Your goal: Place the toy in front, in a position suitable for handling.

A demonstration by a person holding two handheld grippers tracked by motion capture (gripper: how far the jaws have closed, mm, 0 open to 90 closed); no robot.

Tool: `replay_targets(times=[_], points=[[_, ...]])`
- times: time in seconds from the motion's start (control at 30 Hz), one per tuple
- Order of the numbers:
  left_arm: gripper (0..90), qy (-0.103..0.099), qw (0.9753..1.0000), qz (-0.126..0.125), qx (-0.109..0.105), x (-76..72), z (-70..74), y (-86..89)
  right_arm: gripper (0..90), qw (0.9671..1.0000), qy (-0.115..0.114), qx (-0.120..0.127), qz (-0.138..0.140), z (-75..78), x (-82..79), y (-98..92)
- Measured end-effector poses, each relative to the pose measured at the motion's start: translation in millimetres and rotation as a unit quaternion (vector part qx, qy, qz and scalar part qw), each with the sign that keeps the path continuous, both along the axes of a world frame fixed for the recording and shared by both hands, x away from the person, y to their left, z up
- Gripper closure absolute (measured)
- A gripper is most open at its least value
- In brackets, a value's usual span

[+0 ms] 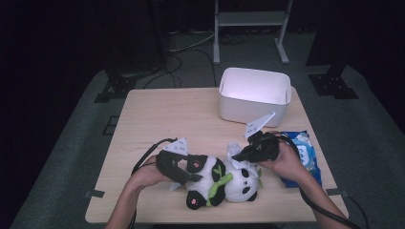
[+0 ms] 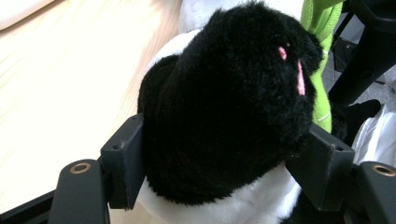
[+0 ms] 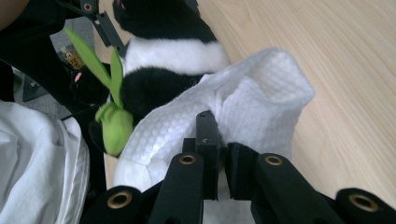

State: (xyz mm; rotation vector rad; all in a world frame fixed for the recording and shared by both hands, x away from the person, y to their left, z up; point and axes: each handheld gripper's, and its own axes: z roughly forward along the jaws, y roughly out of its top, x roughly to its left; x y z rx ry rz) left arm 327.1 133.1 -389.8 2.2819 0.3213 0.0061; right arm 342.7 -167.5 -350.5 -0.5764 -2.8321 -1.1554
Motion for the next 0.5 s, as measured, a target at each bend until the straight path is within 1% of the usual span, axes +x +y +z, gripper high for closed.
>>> replay_targets(times=[0.2,0.37,0.5], points=[[27.1,-0.002,1.0,-0.002,0.002,0.5,-0.1,0.4,84.1,0.9997,0.006,-0.001,-0.023,-5.2,-3.1,-22.7],[27.1,-0.002,1.0,-0.003,0.003,0.7,-0.1,0.8,84.1,0.999,0.014,-0.006,-0.041,-15.2,-4.0,-40.3],[27.1,-0.002,1.0,-0.004,0.004,0.9,-0.1,1.0,84.0,0.9983,0.024,-0.01,-0.052,-24.4,-3.0,-51.2]])
